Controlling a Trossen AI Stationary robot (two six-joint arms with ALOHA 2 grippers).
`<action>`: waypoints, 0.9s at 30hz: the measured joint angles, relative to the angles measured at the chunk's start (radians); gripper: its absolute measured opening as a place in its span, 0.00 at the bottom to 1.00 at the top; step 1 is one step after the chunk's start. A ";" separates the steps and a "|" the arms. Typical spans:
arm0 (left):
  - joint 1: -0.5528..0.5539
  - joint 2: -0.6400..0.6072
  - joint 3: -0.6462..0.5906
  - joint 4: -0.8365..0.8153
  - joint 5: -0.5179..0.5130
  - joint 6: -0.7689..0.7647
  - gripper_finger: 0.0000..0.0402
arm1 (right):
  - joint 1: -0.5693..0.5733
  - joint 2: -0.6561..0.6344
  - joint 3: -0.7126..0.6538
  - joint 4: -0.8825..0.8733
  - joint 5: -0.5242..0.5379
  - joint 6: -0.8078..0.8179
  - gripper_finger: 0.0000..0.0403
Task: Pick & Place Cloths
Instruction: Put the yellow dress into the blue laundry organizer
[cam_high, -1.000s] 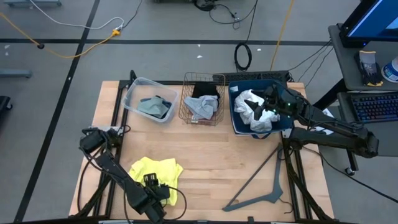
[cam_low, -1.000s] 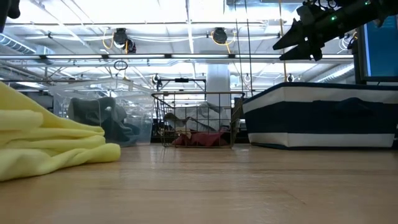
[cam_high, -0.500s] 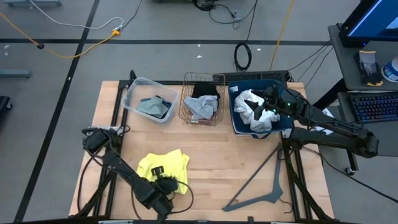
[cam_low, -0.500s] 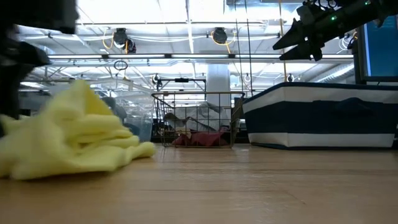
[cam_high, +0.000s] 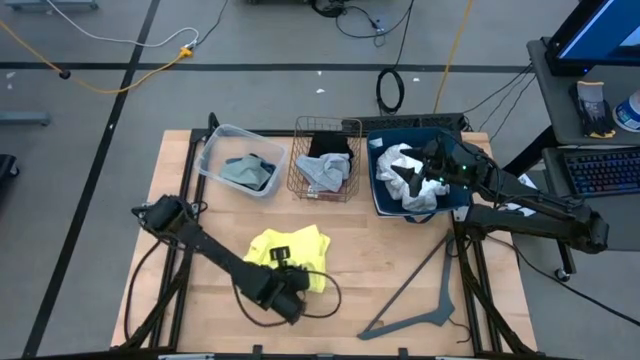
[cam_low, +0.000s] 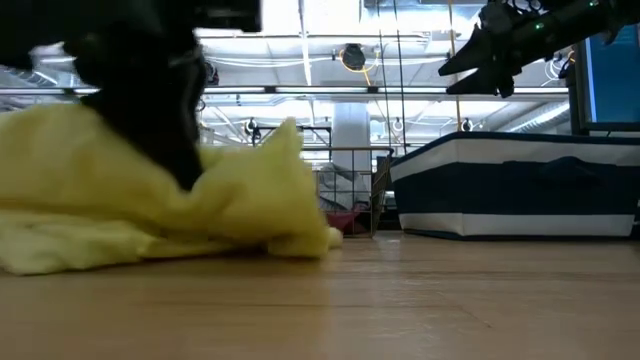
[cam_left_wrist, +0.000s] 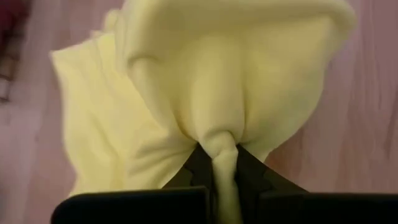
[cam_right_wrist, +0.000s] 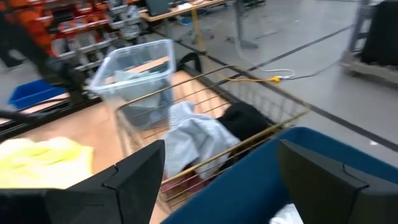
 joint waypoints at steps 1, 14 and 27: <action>0.009 -0.015 0.001 0.000 0.000 0.018 0.04 | 0.000 0.000 0.000 0.000 -0.020 0.000 0.73; 0.052 -0.258 0.003 0.080 -0.051 0.110 0.04 | 0.045 0.008 -0.001 0.004 -0.196 -0.081 0.73; 0.105 -0.398 0.004 0.280 -0.116 0.227 0.04 | 0.330 0.101 -0.001 0.283 -0.196 -0.164 0.73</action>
